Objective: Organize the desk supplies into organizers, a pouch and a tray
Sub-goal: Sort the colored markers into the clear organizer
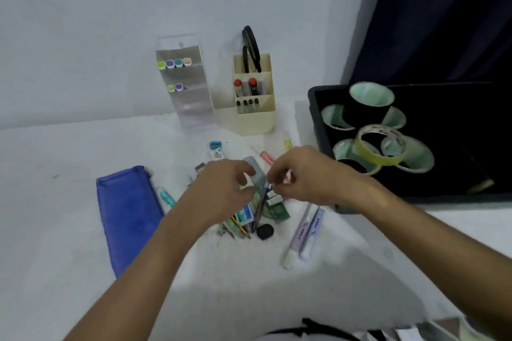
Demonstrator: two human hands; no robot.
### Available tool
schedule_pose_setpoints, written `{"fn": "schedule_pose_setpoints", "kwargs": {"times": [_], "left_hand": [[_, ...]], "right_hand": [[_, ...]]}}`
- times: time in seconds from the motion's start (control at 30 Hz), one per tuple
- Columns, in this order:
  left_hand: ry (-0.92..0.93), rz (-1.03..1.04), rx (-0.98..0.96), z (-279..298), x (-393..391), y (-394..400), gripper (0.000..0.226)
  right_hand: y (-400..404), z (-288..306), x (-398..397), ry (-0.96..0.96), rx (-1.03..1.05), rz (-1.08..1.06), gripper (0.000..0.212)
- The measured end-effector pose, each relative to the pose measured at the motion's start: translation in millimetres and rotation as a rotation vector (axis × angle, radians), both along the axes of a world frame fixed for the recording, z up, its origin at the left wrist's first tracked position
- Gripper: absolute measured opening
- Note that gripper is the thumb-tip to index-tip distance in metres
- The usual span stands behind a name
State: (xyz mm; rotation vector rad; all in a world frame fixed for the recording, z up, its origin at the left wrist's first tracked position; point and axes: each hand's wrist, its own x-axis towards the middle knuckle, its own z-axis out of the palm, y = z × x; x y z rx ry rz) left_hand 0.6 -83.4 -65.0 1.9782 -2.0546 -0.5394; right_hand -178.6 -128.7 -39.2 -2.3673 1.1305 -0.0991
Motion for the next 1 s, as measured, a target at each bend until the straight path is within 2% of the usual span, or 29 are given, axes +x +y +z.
{"fn": "schedule_pose_setpoints", "kwargs": {"times": [0.23, 0.33, 0.5, 0.63, 0.87, 1.0], "left_hand": [[-0.017, -0.167, 0.115, -24, -52, 7, 0.025], [-0.007, -0.199, 0.167, -34, -65, 15, 0.028], [0.050, -0.142, 0.208, -43, -79, 16, 0.038], [0.004, -0.182, 0.200, -44, -84, 9, 0.046], [-0.005, -0.200, 0.252, -38, -92, 4, 0.070], [-0.039, -0.183, 0.270, -31, -87, 4, 0.063]], "right_hand": [[61, -34, -40, 0.044, 0.036, -0.208, 0.022], [79, -55, -47, 0.032, 0.056, -0.314, 0.017], [87, -76, -48, -0.078, 0.142, -0.545, 0.038], [87, -72, -44, -0.123, 0.190, -0.593, 0.045], [86, -71, -41, -0.141, 0.192, -0.660, 0.037], [89, -78, -35, -0.135, 0.095, -0.614, 0.036]]}}
